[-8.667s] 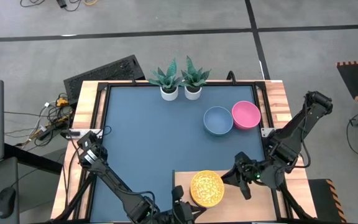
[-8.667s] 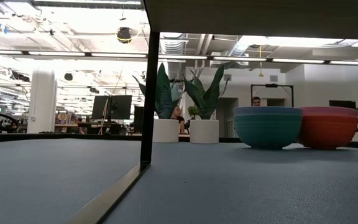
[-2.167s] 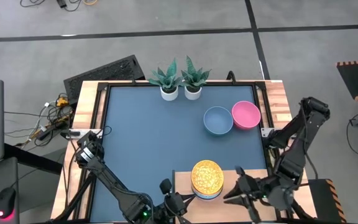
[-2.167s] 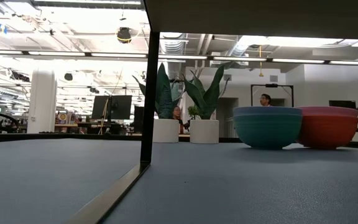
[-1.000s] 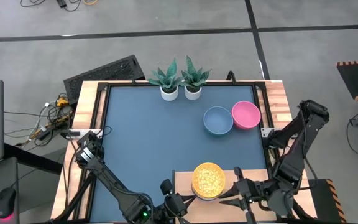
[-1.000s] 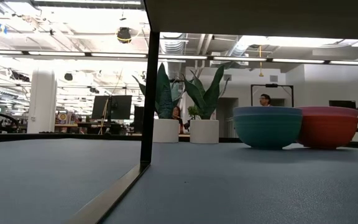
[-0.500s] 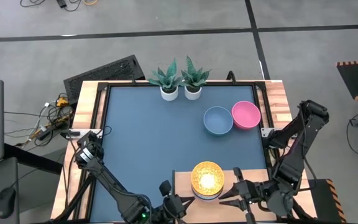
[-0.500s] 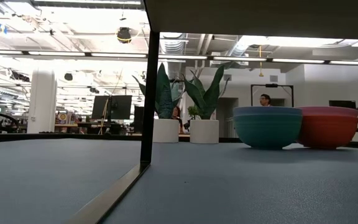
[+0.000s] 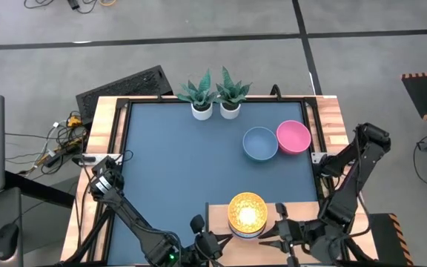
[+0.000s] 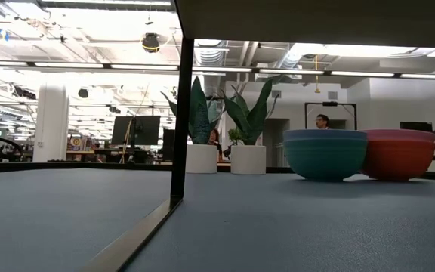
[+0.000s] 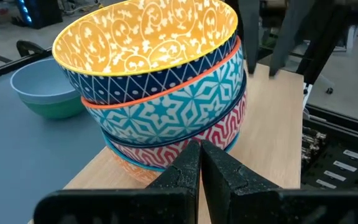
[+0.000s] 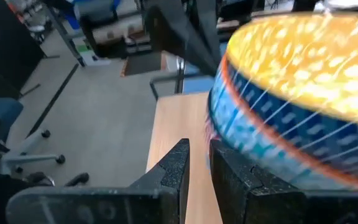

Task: Place and stack bowls onto a shelf
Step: Adjust the stacked bowls on the shelf

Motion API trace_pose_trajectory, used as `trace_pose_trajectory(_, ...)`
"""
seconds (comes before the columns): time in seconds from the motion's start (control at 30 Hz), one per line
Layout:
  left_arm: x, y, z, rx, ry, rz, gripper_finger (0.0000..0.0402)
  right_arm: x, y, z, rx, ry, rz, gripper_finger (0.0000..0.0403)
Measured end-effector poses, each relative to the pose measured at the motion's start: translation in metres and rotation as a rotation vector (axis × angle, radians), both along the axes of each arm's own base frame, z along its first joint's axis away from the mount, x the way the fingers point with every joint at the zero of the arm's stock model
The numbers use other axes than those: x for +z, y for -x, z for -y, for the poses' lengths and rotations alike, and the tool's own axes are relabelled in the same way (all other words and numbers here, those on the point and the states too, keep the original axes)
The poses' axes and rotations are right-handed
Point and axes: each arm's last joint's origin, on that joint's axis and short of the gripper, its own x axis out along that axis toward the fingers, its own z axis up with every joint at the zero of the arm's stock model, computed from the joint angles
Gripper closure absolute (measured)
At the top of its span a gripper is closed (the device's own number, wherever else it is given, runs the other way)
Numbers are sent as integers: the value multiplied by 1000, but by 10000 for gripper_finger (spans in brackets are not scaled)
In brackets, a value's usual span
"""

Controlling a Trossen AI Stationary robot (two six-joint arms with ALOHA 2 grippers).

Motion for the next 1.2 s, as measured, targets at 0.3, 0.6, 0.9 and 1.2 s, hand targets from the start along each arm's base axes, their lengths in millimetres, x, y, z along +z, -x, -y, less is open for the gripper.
trace_pose_trajectory(0.3, 0, 0, 0, 1, 2, 0, 402, -12, -8, -4, 20, -2, -47, 312)
trace_pose_trajectory(0.6, 0, 0, 0, -4, 3, -3, 401, 2, -3, -9, 34, 22, 36, 312)
trace_pose_trajectory(0.9, 0, 0, 0, -5, 5, -3, 401, -7, -11, -1, -26, 42, -25, 313)
trace_pose_trajectory(1.2, 0, -1, 0, -6, 6, -3, 401, -8, -11, 0, -35, 41, -36, 313)
